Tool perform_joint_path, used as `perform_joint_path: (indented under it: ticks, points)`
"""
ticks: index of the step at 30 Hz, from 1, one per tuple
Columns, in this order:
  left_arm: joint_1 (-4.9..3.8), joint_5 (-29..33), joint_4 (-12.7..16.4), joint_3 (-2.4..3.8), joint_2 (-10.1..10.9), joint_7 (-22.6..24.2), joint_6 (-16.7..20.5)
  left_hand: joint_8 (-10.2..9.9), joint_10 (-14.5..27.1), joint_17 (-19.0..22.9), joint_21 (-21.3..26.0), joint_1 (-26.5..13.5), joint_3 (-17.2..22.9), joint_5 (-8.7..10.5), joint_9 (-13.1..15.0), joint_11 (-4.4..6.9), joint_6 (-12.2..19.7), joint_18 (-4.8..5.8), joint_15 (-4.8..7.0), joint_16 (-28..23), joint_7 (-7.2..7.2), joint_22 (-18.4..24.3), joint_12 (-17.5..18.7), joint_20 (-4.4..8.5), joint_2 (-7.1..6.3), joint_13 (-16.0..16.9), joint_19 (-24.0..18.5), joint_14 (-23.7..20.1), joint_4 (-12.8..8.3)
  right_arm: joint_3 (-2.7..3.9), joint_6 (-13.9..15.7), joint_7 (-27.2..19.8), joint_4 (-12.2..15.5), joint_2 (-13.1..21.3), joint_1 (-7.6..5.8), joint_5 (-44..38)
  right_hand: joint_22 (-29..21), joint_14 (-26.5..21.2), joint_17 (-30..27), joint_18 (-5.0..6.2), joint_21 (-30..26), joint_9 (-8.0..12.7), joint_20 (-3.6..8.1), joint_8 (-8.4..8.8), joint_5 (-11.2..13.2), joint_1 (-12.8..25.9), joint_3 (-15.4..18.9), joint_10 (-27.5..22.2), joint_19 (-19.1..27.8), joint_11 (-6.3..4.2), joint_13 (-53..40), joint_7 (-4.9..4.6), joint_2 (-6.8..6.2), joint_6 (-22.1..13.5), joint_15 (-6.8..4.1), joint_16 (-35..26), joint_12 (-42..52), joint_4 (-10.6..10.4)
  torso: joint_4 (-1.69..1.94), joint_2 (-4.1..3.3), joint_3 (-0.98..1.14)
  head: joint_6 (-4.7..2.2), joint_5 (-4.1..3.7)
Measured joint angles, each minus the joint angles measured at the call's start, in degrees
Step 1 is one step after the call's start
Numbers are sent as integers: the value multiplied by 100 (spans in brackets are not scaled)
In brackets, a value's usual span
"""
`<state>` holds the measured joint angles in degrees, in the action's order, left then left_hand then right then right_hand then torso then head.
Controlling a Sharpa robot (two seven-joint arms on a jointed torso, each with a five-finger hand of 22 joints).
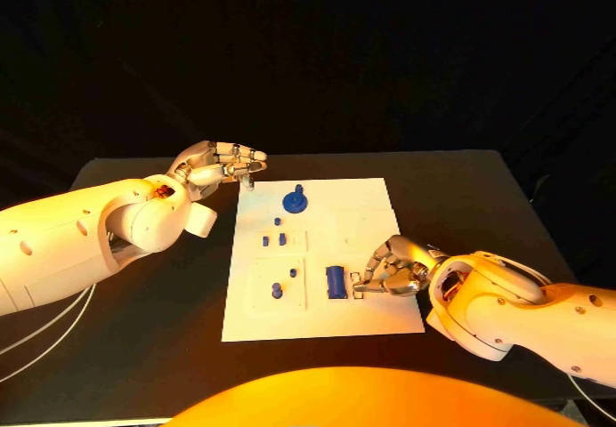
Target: Assemble the parts on the task board
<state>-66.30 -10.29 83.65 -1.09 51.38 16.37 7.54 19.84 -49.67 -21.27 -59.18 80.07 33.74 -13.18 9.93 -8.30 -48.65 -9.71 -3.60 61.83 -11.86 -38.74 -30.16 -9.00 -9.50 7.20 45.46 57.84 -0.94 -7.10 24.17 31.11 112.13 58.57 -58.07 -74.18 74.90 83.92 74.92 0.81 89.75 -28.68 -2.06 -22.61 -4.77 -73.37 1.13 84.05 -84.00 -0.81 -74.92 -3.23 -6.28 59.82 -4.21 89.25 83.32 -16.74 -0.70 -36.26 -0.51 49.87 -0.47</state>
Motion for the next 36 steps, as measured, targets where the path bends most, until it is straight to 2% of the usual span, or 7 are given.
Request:
perform_joint_path:
  ticks: [4,7,15,20,36]
  points:
    - [0,1,-1,-3,-2,0,0,0,0,0,0,0,0,0,0,0,0,0,0,0,0,0,1,0,0,-3,0,0,0,10,81,-88,54,315,-149,76,5,0,0,0,0,5,0,5,0,-48,-83,0,0,0,0,-18,-48,-18,0,0,0,12,-3,4,-3,-15,-14]
    - [1,1,-1,-5,-7,0,1,0,0,0,0,0,0,0,0,0,0,0,0,0,0,0,-18,0,0,-3,0,0,0,13,90,-120,13,499,-207,92,4,0,-1,0,0,19,0,34,0,-81,-133,0,0,0,0,-44,-78,-44,0,0,-14,22,-3,5,-3,-24,-25]
    - [1,3,4,-9,-12,0,0,0,0,0,0,0,0,0,0,0,0,0,0,0,0,-1,-18,0,0,-3,0,0,0,4,26,-131,-181,860,-239,-66,4,0,-1,0,0,30,0,67,0,-130,-140,0,0,0,0,-64,-82,-64,0,0,-23,15,0,-1,-3,-52,-74]
    - [4,4,8,-13,-11,2,0,0,0,-1,0,0,0,0,0,0,0,0,0,0,0,-1,-18,0,0,-3,0,0,0,-2,-31,-103,-248,923,-152,-276,3,0,-1,0,0,31,0,67,0,-130,-140,0,0,0,1,-64,-82,-65,0,0,-45,15,1,-6,-1,-54,-118]
    - [5,8,8,-16,-3,4,-1,0,0,-1,0,0,0,1,0,0,0,0,0,0,0,-1,-18,0,0,-2,0,0,0,-15,-213,79,-443,651,183,-704,2,0,-2,0,0,31,0,66,0,-130,-155,0,0,0,1,-64,-82,-64,0,0,-45,0,9,-8,-2,-27,-123]
